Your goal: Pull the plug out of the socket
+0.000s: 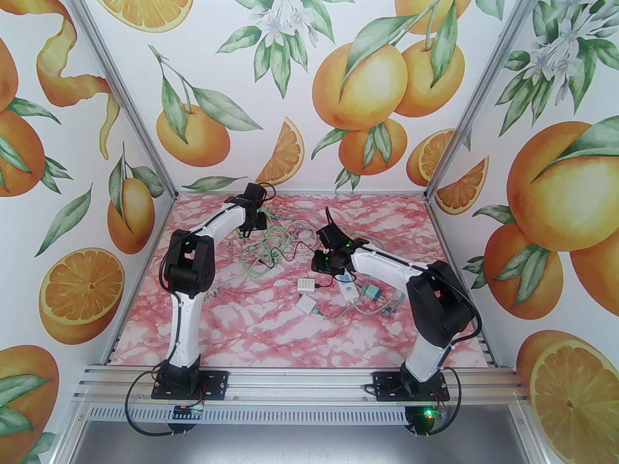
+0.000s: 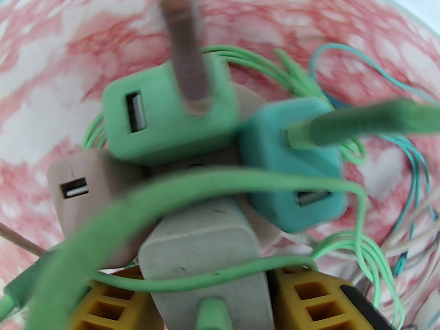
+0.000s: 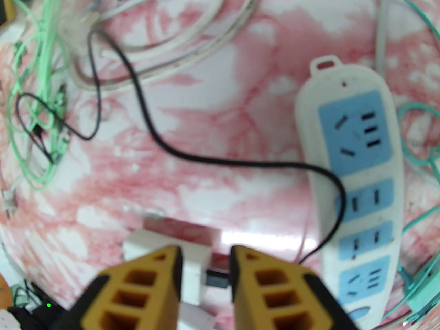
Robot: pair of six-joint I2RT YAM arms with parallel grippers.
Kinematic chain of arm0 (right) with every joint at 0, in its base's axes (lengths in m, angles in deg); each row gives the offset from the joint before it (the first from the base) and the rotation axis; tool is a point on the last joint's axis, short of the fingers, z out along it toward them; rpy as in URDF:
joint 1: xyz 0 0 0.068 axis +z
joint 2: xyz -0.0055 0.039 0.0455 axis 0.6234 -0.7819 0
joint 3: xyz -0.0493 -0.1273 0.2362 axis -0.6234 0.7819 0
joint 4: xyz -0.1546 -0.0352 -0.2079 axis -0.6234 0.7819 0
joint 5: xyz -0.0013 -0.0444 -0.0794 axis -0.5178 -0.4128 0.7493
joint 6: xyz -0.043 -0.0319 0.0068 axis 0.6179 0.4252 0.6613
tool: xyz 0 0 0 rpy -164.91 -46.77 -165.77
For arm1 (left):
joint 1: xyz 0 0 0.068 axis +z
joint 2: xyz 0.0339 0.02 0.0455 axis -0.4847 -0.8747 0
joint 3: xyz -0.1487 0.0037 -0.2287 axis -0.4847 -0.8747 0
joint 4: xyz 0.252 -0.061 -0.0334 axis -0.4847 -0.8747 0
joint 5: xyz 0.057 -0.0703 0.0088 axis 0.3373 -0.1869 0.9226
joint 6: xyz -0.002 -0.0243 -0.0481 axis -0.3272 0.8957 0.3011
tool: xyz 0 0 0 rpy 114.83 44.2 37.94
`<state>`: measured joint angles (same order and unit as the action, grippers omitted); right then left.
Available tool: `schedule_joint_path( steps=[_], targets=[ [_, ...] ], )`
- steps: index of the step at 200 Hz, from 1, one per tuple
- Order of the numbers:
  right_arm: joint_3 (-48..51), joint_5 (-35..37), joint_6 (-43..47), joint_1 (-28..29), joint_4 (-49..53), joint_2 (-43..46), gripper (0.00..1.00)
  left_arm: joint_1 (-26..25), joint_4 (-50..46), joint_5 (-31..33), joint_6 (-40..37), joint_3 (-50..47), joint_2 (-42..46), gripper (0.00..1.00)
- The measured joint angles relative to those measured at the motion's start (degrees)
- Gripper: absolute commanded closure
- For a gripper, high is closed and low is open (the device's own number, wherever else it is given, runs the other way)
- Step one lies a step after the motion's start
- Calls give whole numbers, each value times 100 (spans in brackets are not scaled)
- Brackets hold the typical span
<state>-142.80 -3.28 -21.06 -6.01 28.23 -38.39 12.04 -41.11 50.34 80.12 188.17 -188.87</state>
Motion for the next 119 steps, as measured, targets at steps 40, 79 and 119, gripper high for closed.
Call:
schedule_joint_path(
  steps=[40, 79, 119],
  targets=[
    [-315, -173, 166, 0, 22, 0, 68, -50, 44, 98, -129, -105, 52, 64],
    [-811, -238, 363, 0, 15, 0, 67, -114, 398, -26, -389, -1353, 866, 65],
    [-1294, -387, 457, -15, -81, -138, 66, -422, 387, -269, -671, -2474, 1759, 66]
  ],
)
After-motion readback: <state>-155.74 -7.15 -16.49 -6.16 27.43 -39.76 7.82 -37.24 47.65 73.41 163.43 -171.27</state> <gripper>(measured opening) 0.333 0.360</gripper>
